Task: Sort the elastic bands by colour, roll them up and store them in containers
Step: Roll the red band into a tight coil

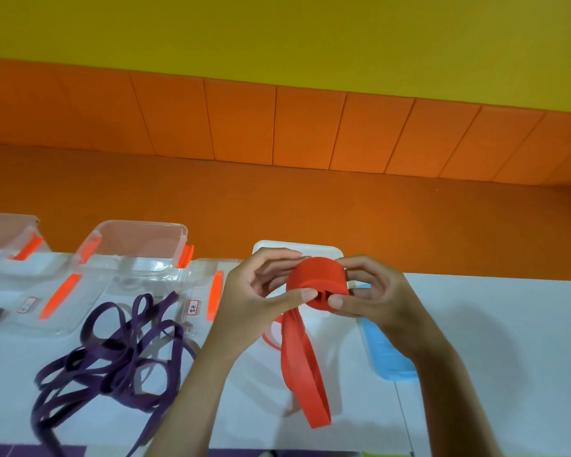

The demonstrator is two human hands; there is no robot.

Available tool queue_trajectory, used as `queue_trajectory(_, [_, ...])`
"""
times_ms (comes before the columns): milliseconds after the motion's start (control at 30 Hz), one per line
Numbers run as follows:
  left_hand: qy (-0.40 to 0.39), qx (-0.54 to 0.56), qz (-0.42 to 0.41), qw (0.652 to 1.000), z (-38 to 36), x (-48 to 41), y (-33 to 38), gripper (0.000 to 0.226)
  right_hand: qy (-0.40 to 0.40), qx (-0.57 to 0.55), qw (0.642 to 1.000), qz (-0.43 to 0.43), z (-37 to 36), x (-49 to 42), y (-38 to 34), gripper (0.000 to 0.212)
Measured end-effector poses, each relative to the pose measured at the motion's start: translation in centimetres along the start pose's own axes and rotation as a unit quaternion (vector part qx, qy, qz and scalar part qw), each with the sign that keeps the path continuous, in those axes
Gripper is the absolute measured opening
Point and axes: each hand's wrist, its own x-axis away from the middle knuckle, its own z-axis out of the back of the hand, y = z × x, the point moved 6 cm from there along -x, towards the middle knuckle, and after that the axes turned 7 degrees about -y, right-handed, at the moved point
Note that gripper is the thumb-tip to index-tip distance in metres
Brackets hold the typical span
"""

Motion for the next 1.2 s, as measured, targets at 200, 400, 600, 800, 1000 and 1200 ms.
queue_trajectory(200, [0.009,-0.041,-0.008,0.999,0.1,0.2,0.6,0.047,-0.026,-0.103,0.994,0.026,-1.0,0.3,0.3,0.043])
queue_trajectory(400, [0.001,-0.033,0.017,0.999,0.9,0.2,0.1,0.049,-0.004,0.013,1.0,-0.007,-1.2,0.3,0.1,0.046])
queue_trajectory(600, [0.005,-0.049,0.044,0.998,0.8,0.8,-2.0,0.052,0.01,-0.018,0.999,-0.036,-2.1,0.6,1.1,0.042])
queue_trajectory(800, [-0.006,-0.076,0.04,0.996,2.0,1.5,-3.0,0.05,0.037,-0.073,0.997,-0.019,-2.6,1.0,1.4,0.043])
queue_trajectory(1000, [-0.087,-0.128,0.129,0.98,3.1,2.2,-5.6,0.052,0.058,-0.097,0.993,0.022,-2.5,0.5,0.6,0.041])
queue_trajectory(1200, [-0.037,-0.175,0.099,0.979,1.8,2.1,-6.1,0.042,0.047,-0.063,0.996,0.029,-3.0,-0.3,0.4,0.048])
